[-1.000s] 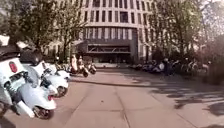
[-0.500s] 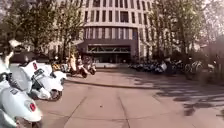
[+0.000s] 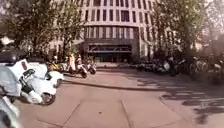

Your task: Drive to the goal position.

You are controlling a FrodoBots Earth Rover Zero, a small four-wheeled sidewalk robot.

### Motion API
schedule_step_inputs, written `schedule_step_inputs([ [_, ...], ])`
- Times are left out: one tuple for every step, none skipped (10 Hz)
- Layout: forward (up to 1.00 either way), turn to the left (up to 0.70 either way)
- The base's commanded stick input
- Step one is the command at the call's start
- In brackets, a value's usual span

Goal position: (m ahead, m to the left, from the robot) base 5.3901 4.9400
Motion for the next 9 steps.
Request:
schedule_step_inputs([
  [0.45, 0.00],
  [0.45, 0.00],
  [0.45, 0.00],
  [0.70, 0.00],
  [0.70, 0.00],
  [0.70, 0.00],
  [0.70, 0.00],
  [0.70, 0.00],
  [0.70, 0.00],
])
